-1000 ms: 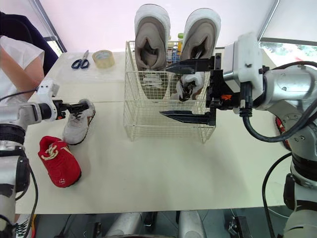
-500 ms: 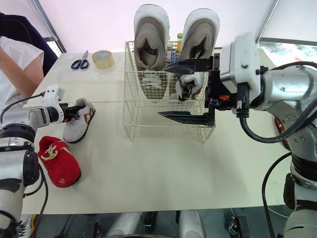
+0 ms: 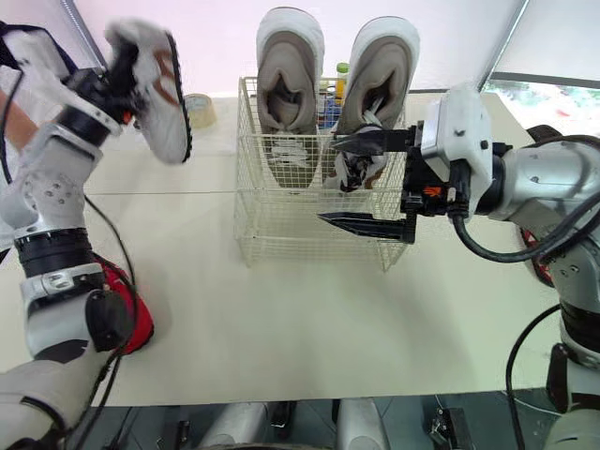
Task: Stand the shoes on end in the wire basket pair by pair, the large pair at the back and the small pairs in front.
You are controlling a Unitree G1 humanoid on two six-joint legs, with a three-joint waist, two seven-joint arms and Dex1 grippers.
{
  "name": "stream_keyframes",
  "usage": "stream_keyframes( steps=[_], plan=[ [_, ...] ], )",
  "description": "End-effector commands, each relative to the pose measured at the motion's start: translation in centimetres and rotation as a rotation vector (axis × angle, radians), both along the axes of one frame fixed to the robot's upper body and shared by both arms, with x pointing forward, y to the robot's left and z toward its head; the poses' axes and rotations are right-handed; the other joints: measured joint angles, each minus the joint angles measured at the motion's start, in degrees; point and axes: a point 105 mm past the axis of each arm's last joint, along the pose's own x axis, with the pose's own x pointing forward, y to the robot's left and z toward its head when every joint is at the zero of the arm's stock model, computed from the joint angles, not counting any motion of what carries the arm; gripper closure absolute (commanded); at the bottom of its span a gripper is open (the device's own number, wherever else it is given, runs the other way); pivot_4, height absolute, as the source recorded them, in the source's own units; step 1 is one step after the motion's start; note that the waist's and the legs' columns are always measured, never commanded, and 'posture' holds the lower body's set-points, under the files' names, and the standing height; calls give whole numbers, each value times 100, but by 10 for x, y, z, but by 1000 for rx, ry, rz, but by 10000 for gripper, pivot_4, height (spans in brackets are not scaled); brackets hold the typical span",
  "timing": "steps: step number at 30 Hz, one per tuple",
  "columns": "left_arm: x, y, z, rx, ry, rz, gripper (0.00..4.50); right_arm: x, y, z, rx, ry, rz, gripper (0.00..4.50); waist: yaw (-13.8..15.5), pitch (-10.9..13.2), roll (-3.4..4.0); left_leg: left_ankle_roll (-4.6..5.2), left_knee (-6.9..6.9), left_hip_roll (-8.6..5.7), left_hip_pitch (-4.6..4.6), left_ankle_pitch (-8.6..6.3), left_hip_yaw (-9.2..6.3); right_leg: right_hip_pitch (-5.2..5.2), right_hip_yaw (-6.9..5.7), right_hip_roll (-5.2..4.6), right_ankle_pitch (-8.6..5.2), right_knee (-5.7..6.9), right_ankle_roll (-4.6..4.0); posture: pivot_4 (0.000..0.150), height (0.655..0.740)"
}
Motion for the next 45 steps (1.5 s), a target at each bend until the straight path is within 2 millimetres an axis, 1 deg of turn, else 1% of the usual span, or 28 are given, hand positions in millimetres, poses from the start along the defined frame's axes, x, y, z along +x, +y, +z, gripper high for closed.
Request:
stream_keyframes(
  steps=[1,4,6,10,14,16,19,21,24,28,33,35,39,42,45],
  plan=[
    [-28,-12,35,-52,-181,24,44407,-3,-7,12,26,-43,-37,0,6,0,0,0,0,3,4,0,-1,2,-1,2,0,7,0,1500,7400],
    [-37,-48,37,0,-265,0,44407,-1,-8,12,38,-40,-52,0,51,0,0,-12,5,7,9,8,-3,4,-5,5,0,21,-1,1500,7400],
    [-41,-67,31,50,-314,-28,44407,-1,-8,12,38,-40,-58,0,76,0,0,-12,21,7,9,8,-5,15,-9,6,-1,19,-2,1500,7400],
    [-32,-93,5,93,-324,-27,44407,-1,-8,12,38,-37,-60,0,64,0,0,2,42,4,7,-1,-2,32,-9,4,0,0,-1,1500,7400],
    [-32,-116,-14,153,-387,8,44407,-3,-8,13,37,-32,-64,0,66,0,-1,4,40,4,2,-1,-2,24,-9,4,2,0,2,1500,7400],
    [-30,-124,-23,148,-397,25,44407,-4,-8,13,37,-30,-67,0,66,0,-1,4,38,4,0,-2,-2,22,-9,4,3,0,3,1500,7400],
    [-24,-129,-33,110,-383,52,44407,-6,-6,13,39,-26,-67,0,66,0,-1,7,39,4,-1,-4,-2,23,-9,3,3,-2,3,1500,7400],
    [-24,-139,-40,108,-402,71,44407,-7,-6,13,38,-25,-71,0,67,0,-1,8,40,4,0,-4,-2,24,-10,3,3,-2,3,1500,7400],
    [-25,-154,-56,156,-451,105,44407,-9,-7,14,38,-24,-79,0,77,0,-2,8,41,4,0,-4,-2,25,-11,3,2,-2,3,1500,7400],
    [-24,-162,-79,204,-480,155,44407,-11,-7,14,38,-22,-91,0,85,-1,-3,9,44,4,0,-5,-2,28,-11,3,2,-4,3,1500,7400],
    [-22,-167,-107,234,-452,193,44407,-12,-8,15,41,-25,-101,0,138,-2,-2,11,44,4,1,-6,-3,28,-13,3,2,-4,3,1500,7400],
    [-16,-167,-126,264,-403,200,44407,-12,-9,15,42,-28,-105,0,202,-13,7,11,46,4,4,-6,-3,30,-13,3,3,-2,4,1500,7400],
    [-7,-160,-154,292,-301,205,44407,-12,-9,16,43,-34,-107,0,295,-26,20,11,52,4,11,-6,-6,38,-22,1,2,-5,3,1500,7400],
    [-3,-154,-165,305,-253,202,31245,-12,-9,16,45,-37,-107,0,357,-61,23,12,57,4,16,-7,-5,40,-23,0,3,-13,6,1500,7400],
    [-4,-152,-167,296,-229,169,16530,-11,-8,15,48,-38,-107,0,361,-68,26,12,56,4,17,-7,-5,41,-23,0,3,-12,6,1500,7400]
  ],
)
